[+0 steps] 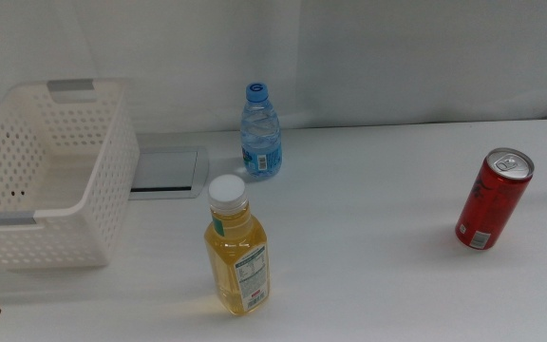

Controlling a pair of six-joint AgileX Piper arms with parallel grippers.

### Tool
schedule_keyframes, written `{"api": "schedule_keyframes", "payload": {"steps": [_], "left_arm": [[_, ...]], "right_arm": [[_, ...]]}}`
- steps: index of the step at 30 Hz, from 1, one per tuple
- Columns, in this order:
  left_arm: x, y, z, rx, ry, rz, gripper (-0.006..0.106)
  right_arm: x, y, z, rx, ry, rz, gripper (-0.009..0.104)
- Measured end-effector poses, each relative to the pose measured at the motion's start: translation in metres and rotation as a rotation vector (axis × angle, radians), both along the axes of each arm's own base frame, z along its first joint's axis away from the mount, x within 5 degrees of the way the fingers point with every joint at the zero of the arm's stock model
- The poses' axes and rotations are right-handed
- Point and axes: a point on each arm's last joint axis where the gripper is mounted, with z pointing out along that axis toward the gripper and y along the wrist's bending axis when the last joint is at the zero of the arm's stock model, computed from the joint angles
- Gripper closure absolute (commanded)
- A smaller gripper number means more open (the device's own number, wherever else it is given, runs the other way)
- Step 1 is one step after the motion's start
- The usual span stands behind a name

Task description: Use arms to grab the bottles and put them into the dustbin to the left of the table.

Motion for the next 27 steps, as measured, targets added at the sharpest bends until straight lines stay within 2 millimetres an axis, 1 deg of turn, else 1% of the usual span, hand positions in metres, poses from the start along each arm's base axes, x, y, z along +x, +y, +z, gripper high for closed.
{"api": "schedule_keyframes", "payload": {"steps": [11,13,14,16,17,18,19,20,21,23,25,27], "left_arm": [[0.000,0.000,0.001,0.001,-0.015,0.001,0.102],[0.001,0.000,0.003,0.001,-0.031,0.002,0.097],[0.001,0.000,0.003,0.001,-0.038,0.003,0.091],[0.001,0.000,0.004,0.000,-0.046,0.004,0.074],[0.001,0.000,0.005,-0.008,-0.056,0.006,0.059],[0.001,0.001,0.006,-0.021,-0.068,0.010,0.041],[0.002,0.001,0.008,-0.046,-0.091,0.016,0.025],[0.002,0.001,0.009,-0.062,-0.105,0.020,0.007],[0.002,0.001,0.010,-0.078,-0.116,0.023,0.008],[0.002,0.001,0.011,-0.101,-0.123,0.028,0.009],[0.002,0.001,0.011,-0.108,-0.125,0.029,0.009],[0.002,0.001,0.011,-0.110,-0.127,0.029,0.009]], "right_arm": [[0.000,0.000,-0.001,-0.003,0.005,-0.001,0.097],[0.000,0.000,0.000,-0.001,-0.006,0.001,0.097],[0.000,0.000,0.001,-0.001,-0.008,0.001,0.096],[0.000,0.000,0.001,0.000,-0.014,0.002,0.091],[0.000,0.000,0.001,0.005,-0.013,0.002,0.087],[0.000,0.000,0.001,0.018,-0.013,0.003,0.081],[0.000,0.000,0.001,0.033,-0.010,0.004,0.072],[0.000,0.001,0.001,0.058,-0.007,0.006,0.060],[0.000,0.001,0.002,0.087,-0.003,0.008,0.046],[0.000,0.001,0.003,0.126,-0.008,0.011,0.015],[0.000,0.001,0.003,0.143,-0.015,0.013,-0.009],[0.000,0.001,0.004,0.152,-0.020,0.013,-0.008]]}}
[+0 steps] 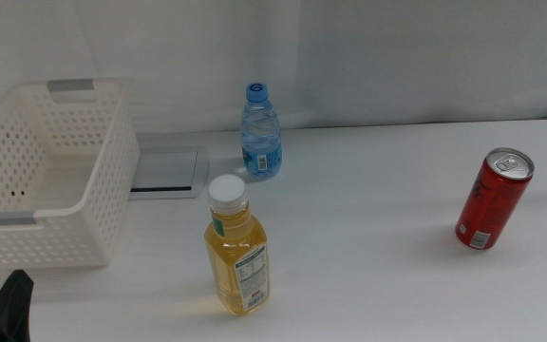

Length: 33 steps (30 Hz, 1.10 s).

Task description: Use arms to grab the bottles and put them into the dustbin to the left of the table.

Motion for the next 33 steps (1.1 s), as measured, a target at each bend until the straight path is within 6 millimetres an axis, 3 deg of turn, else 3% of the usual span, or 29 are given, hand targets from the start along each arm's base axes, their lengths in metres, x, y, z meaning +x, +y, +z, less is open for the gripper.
{"api": "schedule_keyframes", "payload": {"steps": [13,25,33], "left_arm": [[0.000,0.000,0.005,-0.071,-0.014,0.007,0.009],[-0.007,-0.002,0.094,0.004,-0.085,-0.027,0.009],[0.000,-0.020,0.113,0.096,-0.044,-0.266,0.011]], "right_arm": [[0.000,0.000,0.001,0.010,-0.009,0.000,-0.008],[0.000,0.000,0.001,0.010,-0.013,0.000,-0.008],[0.000,0.000,0.002,0.011,-0.015,0.000,-0.008]]}}
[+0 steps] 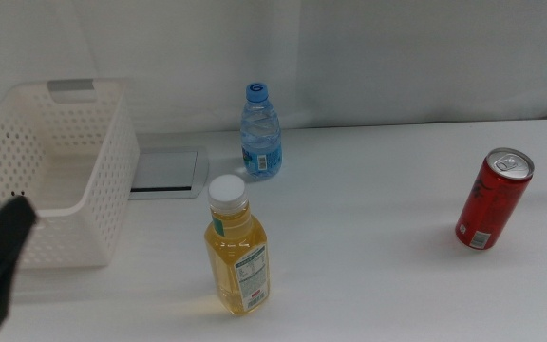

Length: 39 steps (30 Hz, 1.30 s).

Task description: Use arms to grab the bottles and put them into the dustbin to the left of the table.

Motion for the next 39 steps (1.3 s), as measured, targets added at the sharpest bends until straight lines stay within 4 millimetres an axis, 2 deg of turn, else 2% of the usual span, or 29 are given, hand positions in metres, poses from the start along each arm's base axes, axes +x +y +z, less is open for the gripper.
{"api": "schedule_keyframes", "payload": {"steps": [7,12,16,21,27,29,32,39], "left_arm": [[0.009,-0.023,0.007,0.097,-0.010,-0.228,0.011],[0.013,-0.028,0.016,0.065,-0.099,-0.254,0.011],[0.019,-0.032,0.012,0.139,-0.085,-0.264,0.011],[0.033,-0.039,-0.024,0.197,0.024,-0.273,0.011],[0.035,-0.038,-0.073,0.130,0.049,-0.247,0.011],[0.034,-0.038,-0.083,0.094,0.047,-0.243,0.011],[0.035,-0.041,-0.087,0.088,0.048,-0.269,0.011],[0.046,-0.059,-0.102,0.129,0.103,-0.400,0.011]], "right_arm": [[0.000,0.000,0.000,0.000,0.000,0.000,-0.008],[0.000,0.000,0.000,0.000,0.000,0.000,-0.008],[0.000,0.000,0.000,0.003,0.000,0.000,-0.008],[0.000,0.000,0.000,0.003,0.000,0.000,-0.008],[0.000,0.000,0.000,0.003,0.000,0.000,-0.008],[0.000,0.000,0.000,0.003,0.000,0.000,-0.008],[0.000,0.000,0.000,0.003,0.000,0.000,-0.008],[0.000,0.000,0.000,0.000,0.000,0.000,-0.008]]}}
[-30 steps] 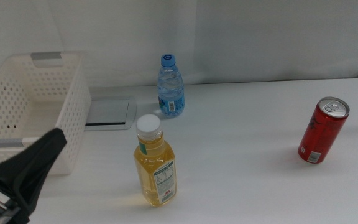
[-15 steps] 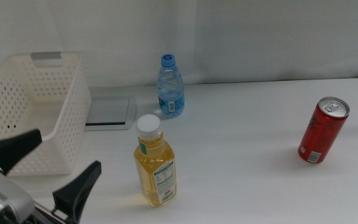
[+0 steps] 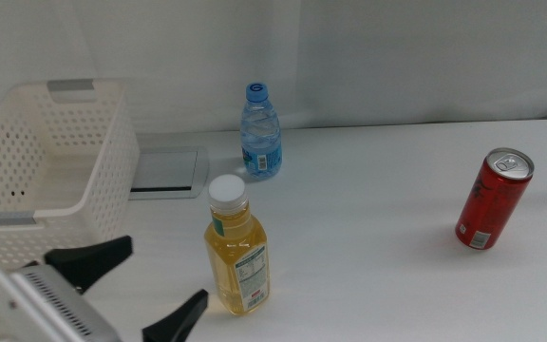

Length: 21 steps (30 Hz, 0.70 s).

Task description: Use arms to grab the bottles and put them into the dustbin to the left of the table.

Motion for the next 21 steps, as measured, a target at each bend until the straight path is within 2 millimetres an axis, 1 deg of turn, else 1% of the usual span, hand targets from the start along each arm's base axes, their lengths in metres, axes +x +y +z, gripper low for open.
{"api": "schedule_keyframes", "payload": {"steps": [9,14,16,21], "left_arm": [[0.020,-0.019,-0.033,0.015,0.136,-0.074,0.011],[0.031,-0.021,-0.052,-0.008,0.230,-0.011,0.011],[0.035,-0.020,-0.058,-0.001,0.243,0.018,0.011],[0.042,-0.022,-0.065,-0.001,0.197,0.027,0.011]], "right_arm": [[0.000,0.000,0.000,0.000,0.000,0.000,-0.008],[0.000,0.000,0.000,0.000,-0.002,0.000,-0.008],[0.000,0.000,0.000,0.001,-0.005,0.000,-0.008],[0.000,0.000,0.001,0.001,-0.007,0.000,-0.008]]}}
